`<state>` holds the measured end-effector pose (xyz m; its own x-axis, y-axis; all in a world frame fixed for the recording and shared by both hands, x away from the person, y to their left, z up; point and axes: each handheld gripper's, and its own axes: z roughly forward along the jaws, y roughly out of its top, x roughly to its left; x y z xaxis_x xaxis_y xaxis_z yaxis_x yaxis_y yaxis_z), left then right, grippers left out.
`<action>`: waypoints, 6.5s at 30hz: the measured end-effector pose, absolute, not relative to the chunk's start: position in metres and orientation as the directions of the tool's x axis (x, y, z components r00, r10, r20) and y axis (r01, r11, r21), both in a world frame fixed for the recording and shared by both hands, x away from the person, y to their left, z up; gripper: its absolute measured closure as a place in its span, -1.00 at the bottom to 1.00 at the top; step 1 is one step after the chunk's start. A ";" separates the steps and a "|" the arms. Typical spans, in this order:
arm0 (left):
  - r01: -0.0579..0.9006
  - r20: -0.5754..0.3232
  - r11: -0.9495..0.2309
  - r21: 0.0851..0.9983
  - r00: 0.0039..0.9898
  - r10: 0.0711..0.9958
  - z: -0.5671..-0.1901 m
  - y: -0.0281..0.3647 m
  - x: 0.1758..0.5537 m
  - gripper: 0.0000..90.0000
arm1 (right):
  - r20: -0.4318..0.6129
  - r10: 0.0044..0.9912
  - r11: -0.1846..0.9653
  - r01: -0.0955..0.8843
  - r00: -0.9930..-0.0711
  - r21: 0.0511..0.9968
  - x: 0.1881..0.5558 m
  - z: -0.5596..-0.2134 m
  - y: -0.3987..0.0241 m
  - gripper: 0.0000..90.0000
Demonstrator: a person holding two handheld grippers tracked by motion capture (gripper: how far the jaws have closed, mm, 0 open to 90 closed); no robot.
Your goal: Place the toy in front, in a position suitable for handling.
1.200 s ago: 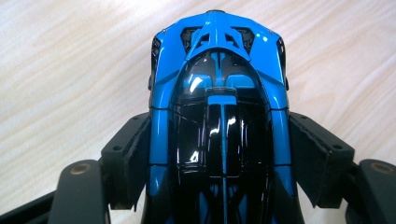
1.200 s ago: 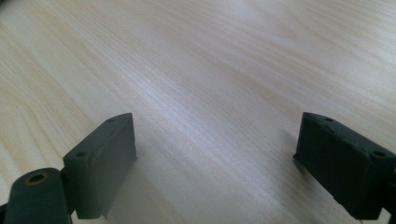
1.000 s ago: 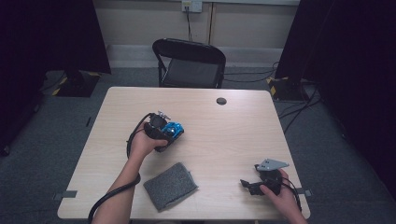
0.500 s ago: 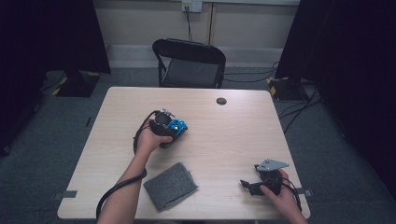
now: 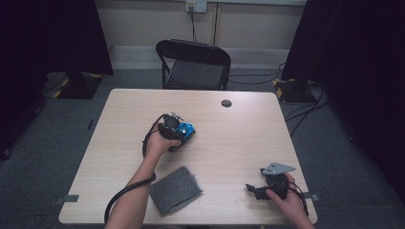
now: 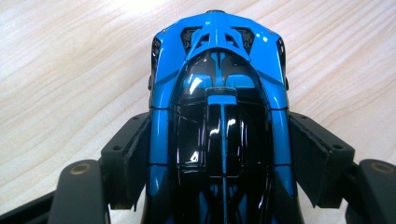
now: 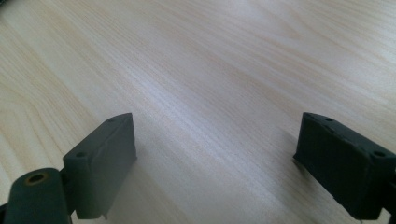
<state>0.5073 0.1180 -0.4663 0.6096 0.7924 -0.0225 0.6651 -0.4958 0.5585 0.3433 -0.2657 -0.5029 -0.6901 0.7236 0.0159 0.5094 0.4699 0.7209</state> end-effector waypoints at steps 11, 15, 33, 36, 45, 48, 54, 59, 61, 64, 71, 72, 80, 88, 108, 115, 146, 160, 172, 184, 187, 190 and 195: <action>0.651 -0.009 -0.513 0.559 0.624 0.781 -0.473 0.116 0.507 -0.37 | 0.016 0.724 0.470 0.509 -0.690 0.721 0.343 -0.503 -0.266 -0.75; 0.652 -0.013 -0.510 0.562 0.623 0.782 -0.475 0.114 0.506 -0.37 | 0.017 0.723 0.470 0.510 -0.690 0.721 0.343 -0.503 -0.266 -0.75; 0.641 -0.007 -0.508 0.576 0.625 0.781 -0.483 0.116 0.504 -0.38 | 0.018 0.723 0.469 0.510 -0.690 0.721 0.343 -0.503 -0.266 -0.75; 0.626 0.014 -0.509 0.591 0.623 0.782 -0.482 0.116 0.502 -0.44 | 0.018 0.723 0.469 0.510 -0.690 0.721 0.343 -0.503 -0.266 -0.75; 0.626 -0.009 -0.485 0.611 0.618 0.786 -0.473 0.124 0.498 -0.62 | 0.018 0.723 0.469 0.510 -0.690 0.721 0.343 -0.503 -0.266 -0.75; 0.623 -0.018 -0.487 0.612 0.627 0.779 -0.473 0.128 0.494 -0.62 | 0.018 0.723 0.469 0.510 -0.690 0.721 0.343 -0.503 -0.266 -0.75; 0.627 -0.030 -0.474 0.619 0.622 0.783 -0.470 0.137 0.487 -0.64 | 0.018 0.723 0.469 0.510 -0.690 0.721 0.343 -0.503 -0.266 -0.75; 0.625 -0.050 -0.460 0.631 0.625 0.779 -0.466 0.144 0.480 -0.64 | 0.018 0.723 0.469 0.510 -0.690 0.721 0.343 -0.503 -0.266 -0.75; 0.615 -0.047 -0.462 0.639 0.631 0.774 -0.466 0.146 0.475 -0.64 | 0.018 0.723 0.469 0.510 -0.690 0.721 0.343 -0.503 -0.266 -0.75; 0.613 -0.050 -0.460 0.642 0.633 0.773 -0.466 0.147 0.473 -0.64 | 0.018 0.723 0.469 0.510 -0.690 0.721 0.343 -0.503 -0.266 -0.75; 0.607 -0.053 -0.451 0.654 0.631 0.774 -0.471 0.154 0.465 -0.64 | 0.018 0.723 0.469 0.511 -0.690 0.721 0.343 -0.503 -0.266 -0.75; 0.607 -0.053 -0.451 0.654 0.632 0.773 -0.472 0.155 0.465 -0.64 | 0.019 0.723 0.469 0.511 -0.690 0.721 0.343 -0.503 -0.266 -0.75; 0.611 -0.082 -0.436 0.661 0.637 0.767 -0.482 0.161 0.457 -0.64 | 0.018 0.723 0.469 0.510 -0.690 0.721 0.343 -0.503 -0.266 -0.75; 0.603 -0.071 -0.429 0.672 0.629 0.774 -0.488 0.162 0.456 -0.64 | 0.017 0.723 0.470 0.510 -0.690 0.720 0.343 -0.503 -0.266 -0.75; 0.519 -0.016 -0.432 0.738 0.653 0.758 -0.505 0.161 0.452 -0.48 | 0.016 0.724 0.469 0.510 -0.690 0.721 0.343 -0.503 -0.266 -0.75; 0.522 -0.020 -0.423 0.741 0.646 0.763 -0.505 0.161 0.451 -0.47 | 0.016 0.723 0.470 0.509 -0.690 0.721 0.343 -0.503 -0.266 -0.75; 0.522 -0.017 -0.422 0.741 0.643 0.765 -0.505 0.162 0.451 -0.46 | 0.111 0.560 0.526 0.457 -0.821 0.718 0.352 -0.478 -0.199 -0.65; 0.522 -0.017 -0.423 0.741 0.644 0.765 -0.505 0.162 0.451 -0.46 | 0.135 0.479 0.542 0.413 -0.868 0.732 0.357 -0.471 -0.150 -0.65; 0.524 -0.018 -0.421 0.740 0.642 0.766 -0.505 0.163 0.450 -0.46 | 0.134 0.368 0.560 0.334 -0.920 0.758 0.362 -0.468 -0.107 -0.61; 0.525 -0.020 -0.424 0.738 0.645 0.764 -0.505 0.163 0.450 -0.46 | 0.141 0.273 0.552 0.275 -0.952 0.787 0.371 -0.465 -0.067 -0.46; 0.526 -0.020 -0.423 0.738 0.644 0.765 -0.505 0.163 0.449 -0.46 | 0.135 0.259 0.567 0.264 -0.956 0.780 0.371 -0.466 -0.061 -0.45; 0.524 -0.017 -0.425 0.738 0.644 0.765 -0.505 0.163 0.449 -0.46 | 0.102 0.228 0.614 0.224 -0.968 0.756 0.371 -0.474 -0.051 -0.40; 0.524 -0.016 -0.426 0.737 0.644 0.765 -0.505 0.163 0.449 -0.46 | 0.087 0.223 0.639 0.213 -0.971 0.739 0.369 -0.483 -0.045 -0.34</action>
